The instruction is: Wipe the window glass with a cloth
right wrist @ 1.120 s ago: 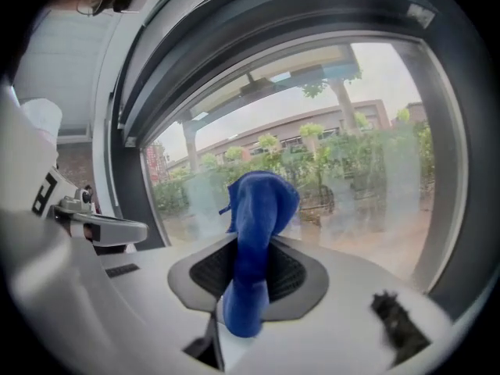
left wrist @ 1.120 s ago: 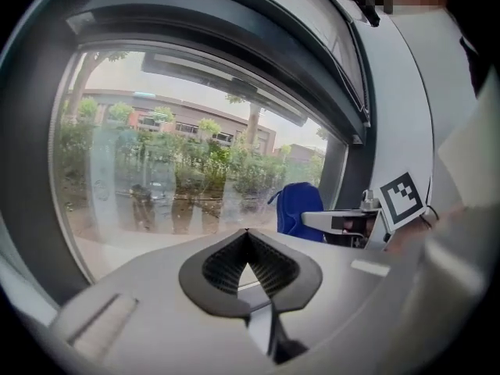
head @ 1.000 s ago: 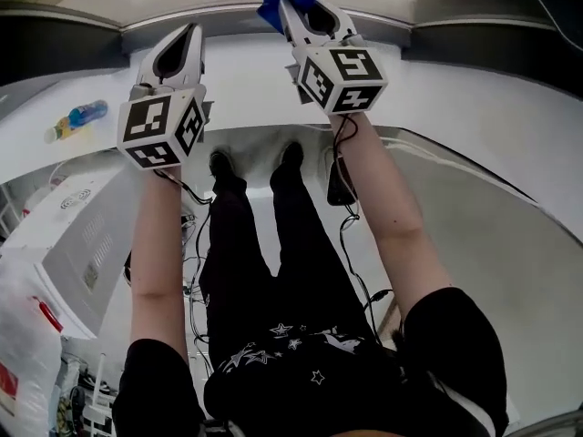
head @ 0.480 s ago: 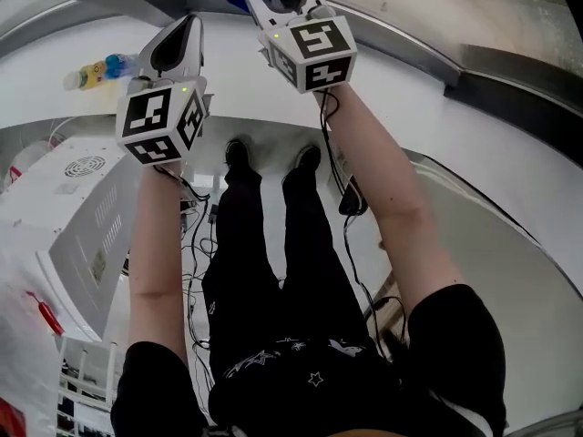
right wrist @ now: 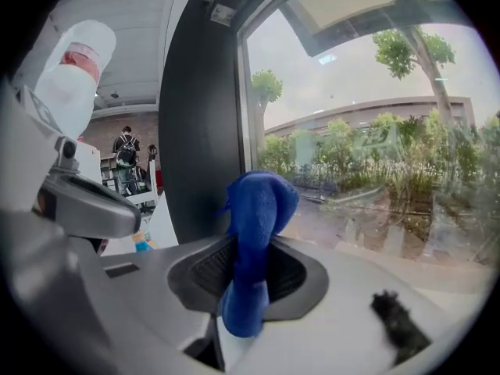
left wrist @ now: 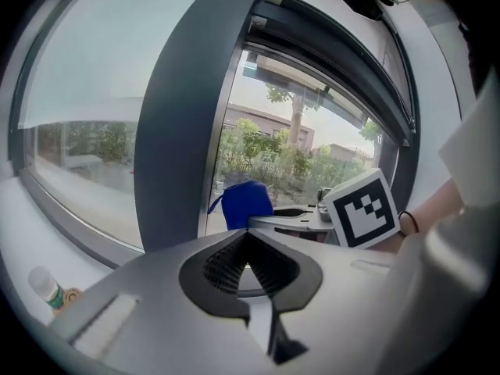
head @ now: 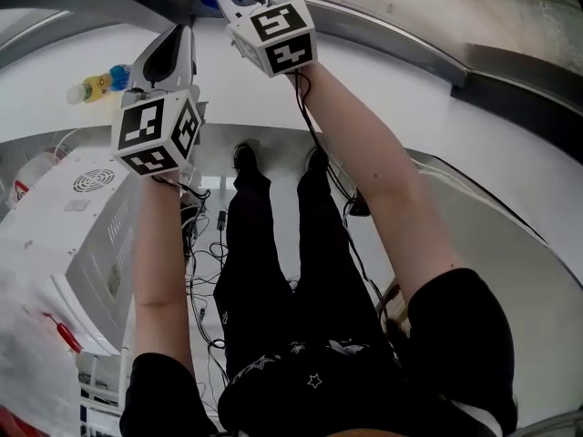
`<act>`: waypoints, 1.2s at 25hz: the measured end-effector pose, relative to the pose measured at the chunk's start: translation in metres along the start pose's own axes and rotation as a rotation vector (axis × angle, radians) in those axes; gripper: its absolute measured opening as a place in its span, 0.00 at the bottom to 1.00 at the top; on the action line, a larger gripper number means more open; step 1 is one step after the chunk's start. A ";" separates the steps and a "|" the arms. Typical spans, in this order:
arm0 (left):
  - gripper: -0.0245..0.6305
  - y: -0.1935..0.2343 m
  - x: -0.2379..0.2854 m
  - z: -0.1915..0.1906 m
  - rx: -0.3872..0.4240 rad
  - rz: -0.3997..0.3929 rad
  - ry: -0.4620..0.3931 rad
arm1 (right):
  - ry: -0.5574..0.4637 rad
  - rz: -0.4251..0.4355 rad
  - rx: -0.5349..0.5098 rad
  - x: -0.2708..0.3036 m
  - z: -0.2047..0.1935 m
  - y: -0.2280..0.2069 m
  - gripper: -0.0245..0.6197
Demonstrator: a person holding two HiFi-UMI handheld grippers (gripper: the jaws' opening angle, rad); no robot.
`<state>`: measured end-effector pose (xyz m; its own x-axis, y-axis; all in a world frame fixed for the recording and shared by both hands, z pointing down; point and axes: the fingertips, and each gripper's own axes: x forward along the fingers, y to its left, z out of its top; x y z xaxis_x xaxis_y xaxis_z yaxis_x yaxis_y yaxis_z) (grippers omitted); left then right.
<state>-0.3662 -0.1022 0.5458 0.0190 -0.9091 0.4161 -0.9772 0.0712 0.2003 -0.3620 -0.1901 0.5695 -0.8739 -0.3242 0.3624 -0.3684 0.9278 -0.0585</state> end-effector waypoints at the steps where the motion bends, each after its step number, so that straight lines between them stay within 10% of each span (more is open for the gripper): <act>1: 0.05 -0.002 0.002 0.001 0.007 0.000 0.002 | -0.004 -0.010 0.004 -0.004 0.000 -0.005 0.18; 10: 0.05 -0.065 0.034 -0.005 0.066 -0.041 0.043 | 0.011 -0.093 0.026 -0.086 -0.033 -0.068 0.18; 30: 0.05 -0.349 0.113 -0.034 0.157 -0.317 0.108 | 0.053 -0.506 0.209 -0.370 -0.144 -0.273 0.18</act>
<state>-0.0155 -0.2159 0.5531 0.3400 -0.8270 0.4478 -0.9396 -0.2783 0.1995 0.1076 -0.2966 0.5850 -0.5561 -0.7056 0.4391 -0.7984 0.6004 -0.0464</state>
